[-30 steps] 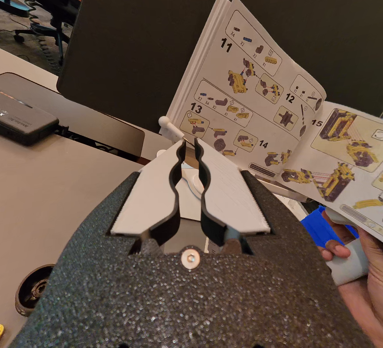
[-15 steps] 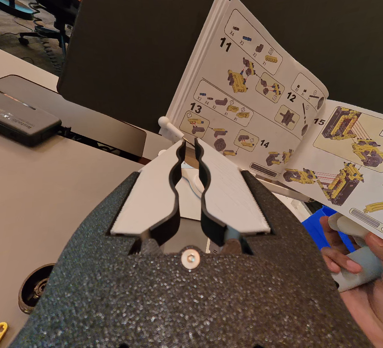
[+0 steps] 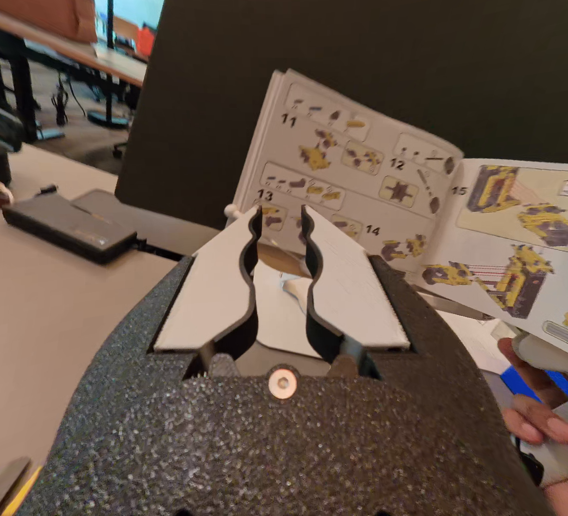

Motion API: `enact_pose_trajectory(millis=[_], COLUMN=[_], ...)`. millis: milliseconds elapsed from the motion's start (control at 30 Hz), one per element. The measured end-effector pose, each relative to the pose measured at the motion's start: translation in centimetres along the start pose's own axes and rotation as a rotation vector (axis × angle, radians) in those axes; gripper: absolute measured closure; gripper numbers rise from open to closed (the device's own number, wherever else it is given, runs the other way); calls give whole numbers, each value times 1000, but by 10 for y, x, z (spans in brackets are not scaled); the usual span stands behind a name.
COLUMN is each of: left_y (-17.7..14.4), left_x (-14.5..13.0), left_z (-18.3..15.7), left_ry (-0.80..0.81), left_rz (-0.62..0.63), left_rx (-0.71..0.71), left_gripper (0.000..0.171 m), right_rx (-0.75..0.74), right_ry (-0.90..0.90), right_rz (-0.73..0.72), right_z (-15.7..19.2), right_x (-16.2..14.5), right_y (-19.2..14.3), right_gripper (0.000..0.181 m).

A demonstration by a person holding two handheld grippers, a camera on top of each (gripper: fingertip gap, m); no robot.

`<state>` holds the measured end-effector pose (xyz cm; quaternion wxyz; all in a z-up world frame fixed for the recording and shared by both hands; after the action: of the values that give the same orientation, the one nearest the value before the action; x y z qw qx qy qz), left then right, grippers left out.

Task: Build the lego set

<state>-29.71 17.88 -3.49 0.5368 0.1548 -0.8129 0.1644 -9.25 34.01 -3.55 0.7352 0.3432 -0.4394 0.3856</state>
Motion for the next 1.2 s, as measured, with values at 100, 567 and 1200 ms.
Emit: enact_pose_trajectory(millis=[100, 567, 1200], left_y=[-16, -46, -2], left_x=[11, -37, 21], left_z=[-45, -169, 41], left_ry=[64, 404, -199], left_rz=[-73, 353, 105], left_rx=[-212, -719, -98], left_gripper=[149, 171, 140], right_rx=[-3, 93, 125], right_ry=[-2, 81, -61], right_rz=[-2, -26, 31], right_z=[-1, -3, 33], right_x=[1, -3, -5], right_y=[0, -1, 13], right_gripper=[181, 181, 181])
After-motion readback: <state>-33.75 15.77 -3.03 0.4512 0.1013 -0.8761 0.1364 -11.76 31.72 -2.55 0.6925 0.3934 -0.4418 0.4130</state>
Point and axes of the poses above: each gripper's, where its closed fingertips meet, y out along the fingers, x out of its top, z = x × y across the jaws, the point moved 5 cm from there along -y, back along the fingers, and after that the axes turned 10 degrees about z, right-handed, at the moved point
